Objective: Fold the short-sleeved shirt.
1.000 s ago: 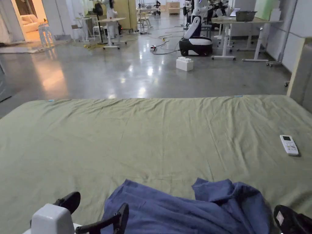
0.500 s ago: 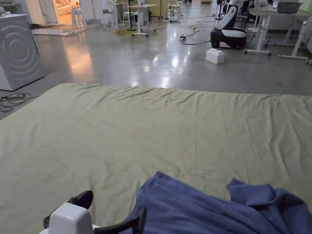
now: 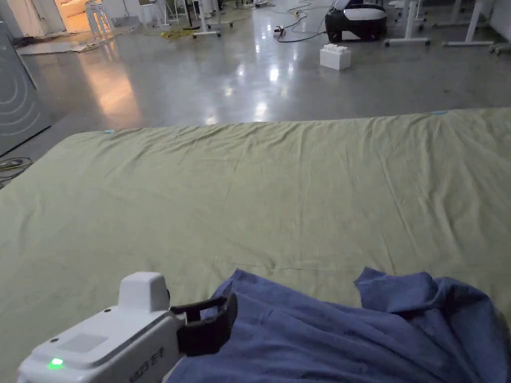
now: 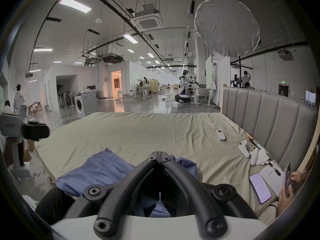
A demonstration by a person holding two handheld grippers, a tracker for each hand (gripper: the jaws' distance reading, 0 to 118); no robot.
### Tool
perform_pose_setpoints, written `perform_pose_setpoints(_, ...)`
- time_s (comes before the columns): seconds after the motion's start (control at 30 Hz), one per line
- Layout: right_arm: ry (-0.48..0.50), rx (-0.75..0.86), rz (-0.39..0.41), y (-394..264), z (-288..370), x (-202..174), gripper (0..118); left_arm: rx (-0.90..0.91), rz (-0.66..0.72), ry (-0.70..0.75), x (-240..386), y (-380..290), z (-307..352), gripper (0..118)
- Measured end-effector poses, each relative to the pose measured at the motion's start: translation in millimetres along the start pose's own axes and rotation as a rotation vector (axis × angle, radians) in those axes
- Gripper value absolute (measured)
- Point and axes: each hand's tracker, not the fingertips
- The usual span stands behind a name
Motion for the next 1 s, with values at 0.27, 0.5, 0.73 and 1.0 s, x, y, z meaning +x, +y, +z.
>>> perform_pose_setpoints(0.27, -0.013, -0.13, -0.033, -33.2, -17.7, 29.3, 0, -0.343, -0.073, -0.017, -12.9, 30.4, -173.9, 102)
perform_pose_setpoints(0.5, -0.069, -0.212, -0.042, -46.6, -13.8, 47.4, 0, -0.503, -0.092, 0.061, -26.1, 16.0, -254.6, 95)
perform_pose_setpoints(0.73, -0.119, -0.238, -0.07, -58.3, -8.2, 58.8, 0, -0.522, -0.144, 0.086, -8.9, 3.6, -258.7, 84)
perform_pose_setpoints(1.0, -0.1, -0.236, -0.094, -37.2, -54.8, 69.2, 0, -0.615, -0.196, 0.073, 3.8, 1.8, -279.5, 5)
